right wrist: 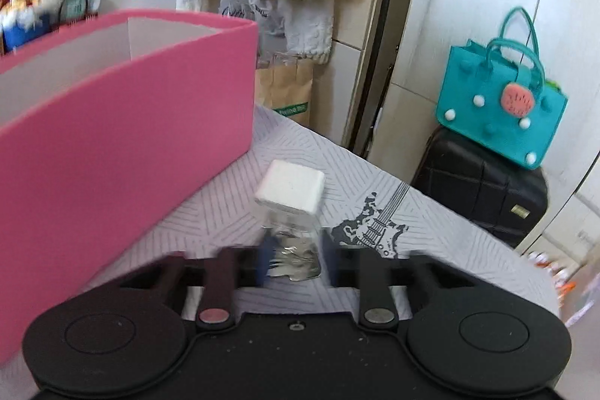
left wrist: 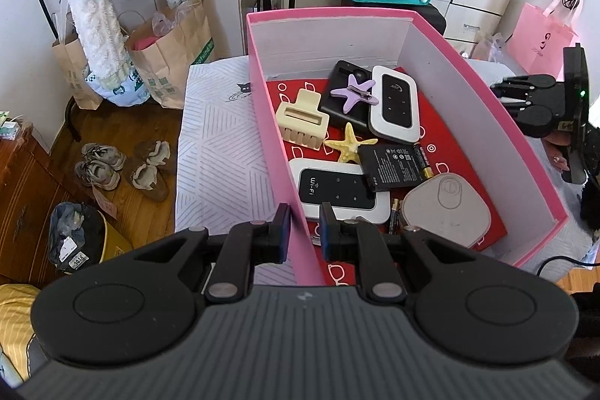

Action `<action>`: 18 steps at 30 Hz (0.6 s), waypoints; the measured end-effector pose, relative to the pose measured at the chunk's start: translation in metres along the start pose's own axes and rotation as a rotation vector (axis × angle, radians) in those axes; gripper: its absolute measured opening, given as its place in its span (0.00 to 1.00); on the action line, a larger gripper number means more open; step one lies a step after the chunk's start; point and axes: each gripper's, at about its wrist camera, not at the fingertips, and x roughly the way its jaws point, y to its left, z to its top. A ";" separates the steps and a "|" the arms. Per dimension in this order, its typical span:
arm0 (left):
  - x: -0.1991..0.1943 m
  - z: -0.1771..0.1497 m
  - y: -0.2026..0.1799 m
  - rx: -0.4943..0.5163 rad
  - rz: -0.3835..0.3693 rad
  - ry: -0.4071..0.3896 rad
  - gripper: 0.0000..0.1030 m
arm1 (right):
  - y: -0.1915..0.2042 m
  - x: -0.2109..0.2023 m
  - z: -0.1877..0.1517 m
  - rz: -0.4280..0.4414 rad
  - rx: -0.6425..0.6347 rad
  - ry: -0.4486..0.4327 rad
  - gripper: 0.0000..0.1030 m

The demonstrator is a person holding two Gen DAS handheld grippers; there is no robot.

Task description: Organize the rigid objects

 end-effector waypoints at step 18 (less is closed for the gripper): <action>0.003 0.003 0.000 0.025 0.004 0.018 0.13 | -0.048 -0.035 -0.009 0.185 0.539 -0.005 0.06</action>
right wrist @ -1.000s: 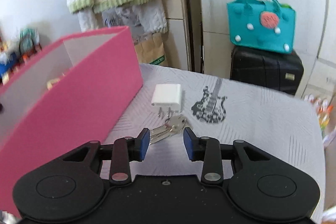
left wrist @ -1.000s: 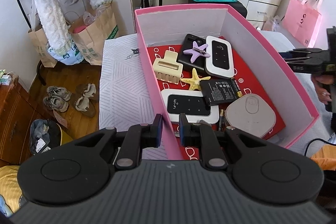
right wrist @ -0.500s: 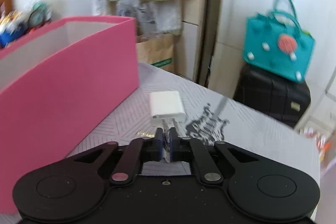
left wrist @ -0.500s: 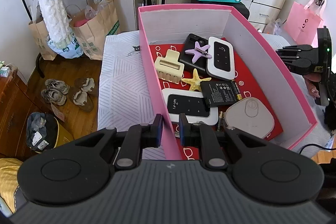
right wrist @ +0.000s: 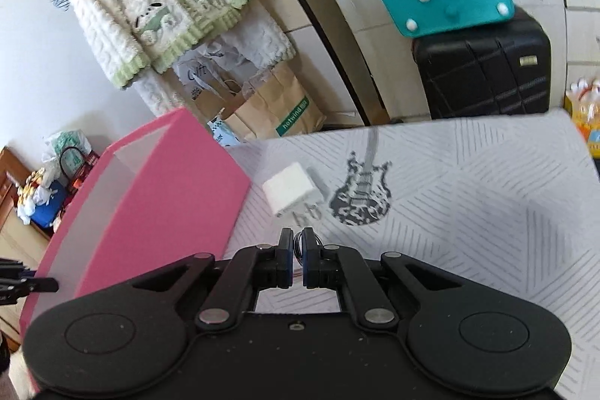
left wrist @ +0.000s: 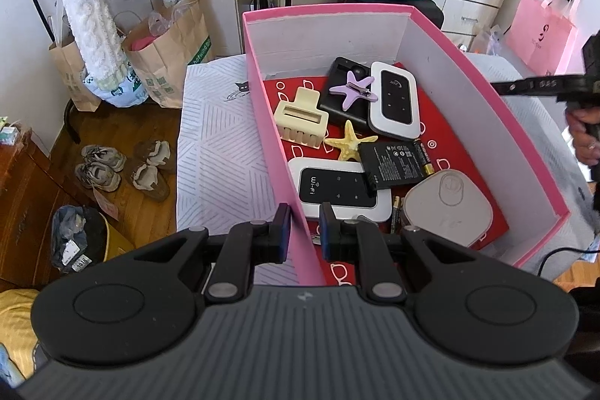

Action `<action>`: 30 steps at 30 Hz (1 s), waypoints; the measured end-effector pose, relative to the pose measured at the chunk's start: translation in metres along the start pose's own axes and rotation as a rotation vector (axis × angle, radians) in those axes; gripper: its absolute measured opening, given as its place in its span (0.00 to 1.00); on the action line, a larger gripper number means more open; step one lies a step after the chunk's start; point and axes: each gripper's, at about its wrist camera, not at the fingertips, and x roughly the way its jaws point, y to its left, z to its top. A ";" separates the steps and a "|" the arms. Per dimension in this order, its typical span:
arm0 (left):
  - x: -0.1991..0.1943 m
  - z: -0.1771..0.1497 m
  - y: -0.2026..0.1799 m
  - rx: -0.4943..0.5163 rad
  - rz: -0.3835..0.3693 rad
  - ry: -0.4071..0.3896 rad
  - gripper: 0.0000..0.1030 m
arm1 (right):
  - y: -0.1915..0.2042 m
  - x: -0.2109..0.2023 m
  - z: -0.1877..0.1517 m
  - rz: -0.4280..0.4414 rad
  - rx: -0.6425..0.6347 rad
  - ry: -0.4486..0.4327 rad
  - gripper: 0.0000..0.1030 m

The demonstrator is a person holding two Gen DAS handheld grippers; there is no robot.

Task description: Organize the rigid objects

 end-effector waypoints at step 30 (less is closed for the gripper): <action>0.001 0.002 -0.011 0.072 0.044 0.015 0.13 | 0.191 0.005 0.035 0.350 -0.326 0.082 0.06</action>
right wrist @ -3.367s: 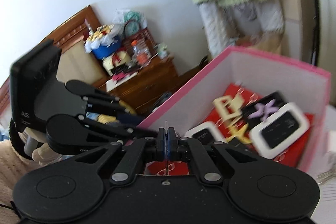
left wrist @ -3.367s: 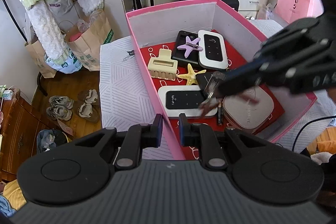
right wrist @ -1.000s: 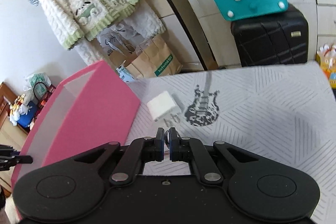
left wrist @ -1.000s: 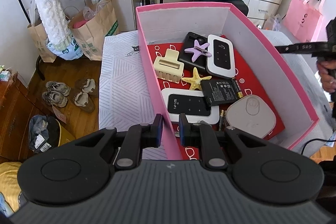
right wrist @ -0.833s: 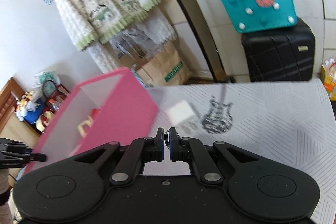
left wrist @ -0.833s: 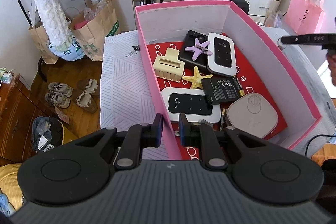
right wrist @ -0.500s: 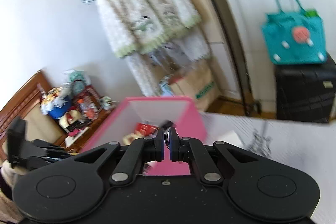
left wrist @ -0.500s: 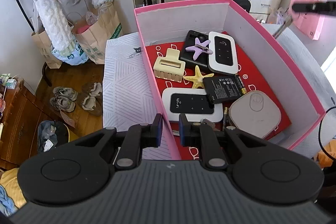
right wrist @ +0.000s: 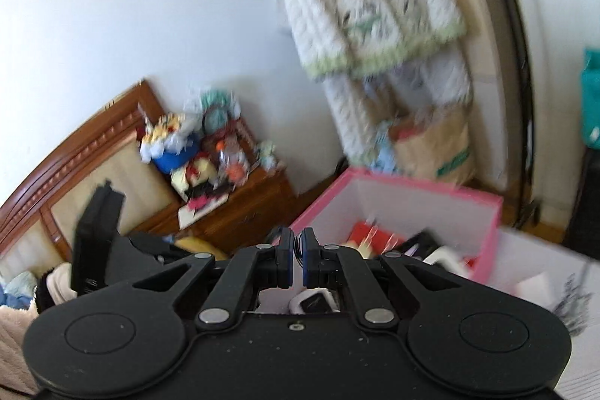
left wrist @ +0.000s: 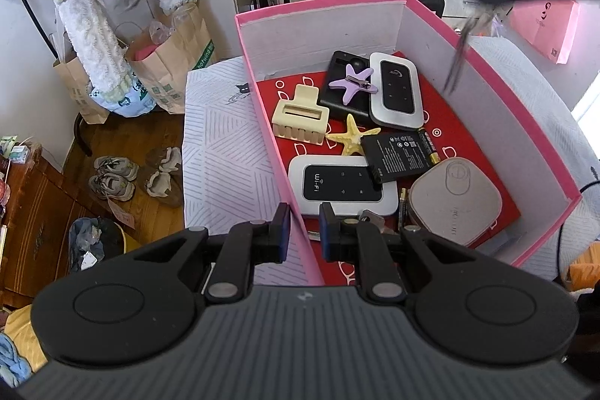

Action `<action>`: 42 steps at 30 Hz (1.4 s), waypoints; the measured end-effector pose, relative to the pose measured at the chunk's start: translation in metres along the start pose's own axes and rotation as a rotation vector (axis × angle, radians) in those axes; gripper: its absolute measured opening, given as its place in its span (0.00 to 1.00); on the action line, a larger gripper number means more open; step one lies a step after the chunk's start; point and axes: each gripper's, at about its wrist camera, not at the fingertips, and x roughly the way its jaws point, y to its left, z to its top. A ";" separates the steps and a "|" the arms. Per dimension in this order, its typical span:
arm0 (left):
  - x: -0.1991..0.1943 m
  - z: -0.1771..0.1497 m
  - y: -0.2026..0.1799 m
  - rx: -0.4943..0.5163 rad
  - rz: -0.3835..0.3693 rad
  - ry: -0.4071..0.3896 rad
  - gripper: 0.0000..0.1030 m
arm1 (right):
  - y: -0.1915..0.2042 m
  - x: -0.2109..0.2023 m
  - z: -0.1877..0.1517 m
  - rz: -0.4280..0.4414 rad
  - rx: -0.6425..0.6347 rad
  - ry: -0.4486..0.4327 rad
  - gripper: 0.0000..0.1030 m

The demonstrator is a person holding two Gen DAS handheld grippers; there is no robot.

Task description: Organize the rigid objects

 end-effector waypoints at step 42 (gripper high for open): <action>0.003 0.000 0.006 -0.012 -0.039 -0.008 0.13 | -0.130 -0.003 -0.092 -0.549 -0.199 0.111 0.48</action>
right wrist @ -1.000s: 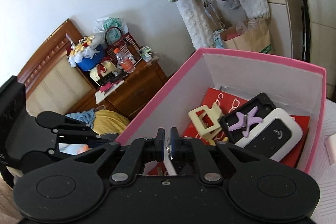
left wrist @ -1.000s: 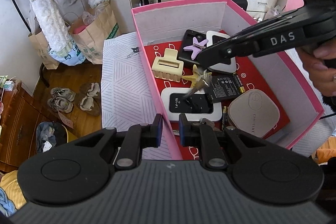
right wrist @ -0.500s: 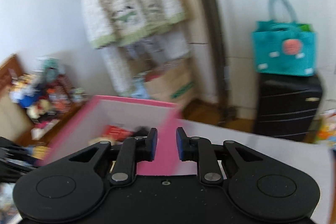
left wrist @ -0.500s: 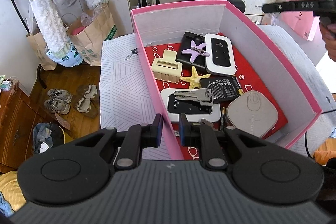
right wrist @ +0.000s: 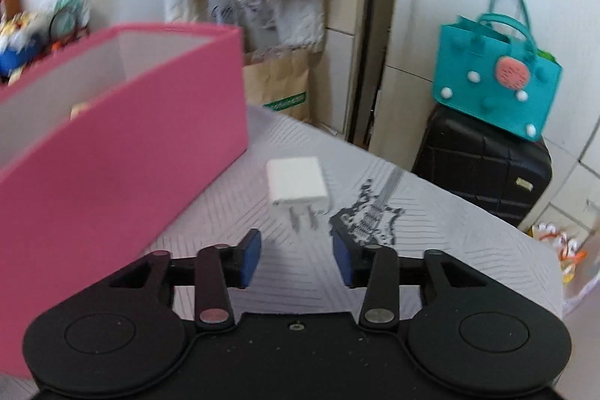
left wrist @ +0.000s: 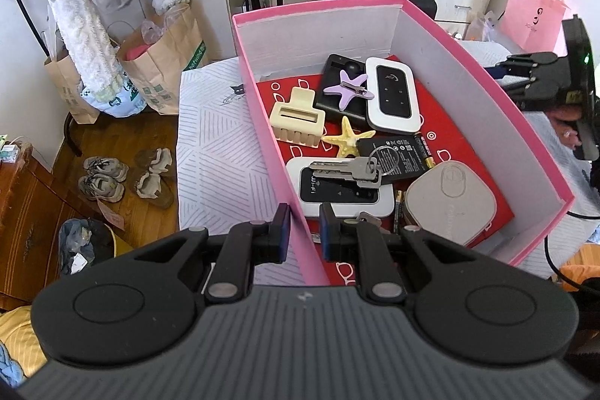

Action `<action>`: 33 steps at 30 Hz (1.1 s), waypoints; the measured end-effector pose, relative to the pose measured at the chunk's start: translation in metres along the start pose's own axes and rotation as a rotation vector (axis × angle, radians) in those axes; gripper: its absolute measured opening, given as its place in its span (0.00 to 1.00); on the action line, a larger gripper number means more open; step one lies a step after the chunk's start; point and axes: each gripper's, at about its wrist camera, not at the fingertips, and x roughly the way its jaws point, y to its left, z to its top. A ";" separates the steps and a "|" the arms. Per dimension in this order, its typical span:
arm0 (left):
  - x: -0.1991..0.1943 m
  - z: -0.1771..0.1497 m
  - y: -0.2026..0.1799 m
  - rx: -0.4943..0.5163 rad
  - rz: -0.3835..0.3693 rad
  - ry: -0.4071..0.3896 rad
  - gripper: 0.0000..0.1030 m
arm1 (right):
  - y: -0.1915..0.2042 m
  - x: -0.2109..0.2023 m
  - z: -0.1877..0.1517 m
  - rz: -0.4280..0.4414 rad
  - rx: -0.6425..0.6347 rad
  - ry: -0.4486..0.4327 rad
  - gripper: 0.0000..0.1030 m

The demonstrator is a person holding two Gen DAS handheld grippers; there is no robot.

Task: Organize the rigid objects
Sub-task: 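Move the right gripper to the white charger and grasp it, then carry the white charger into the pink box and release it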

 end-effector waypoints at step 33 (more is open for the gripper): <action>-0.001 -0.001 0.000 0.006 0.009 -0.020 0.13 | 0.000 0.003 0.017 -0.005 0.111 -0.103 0.47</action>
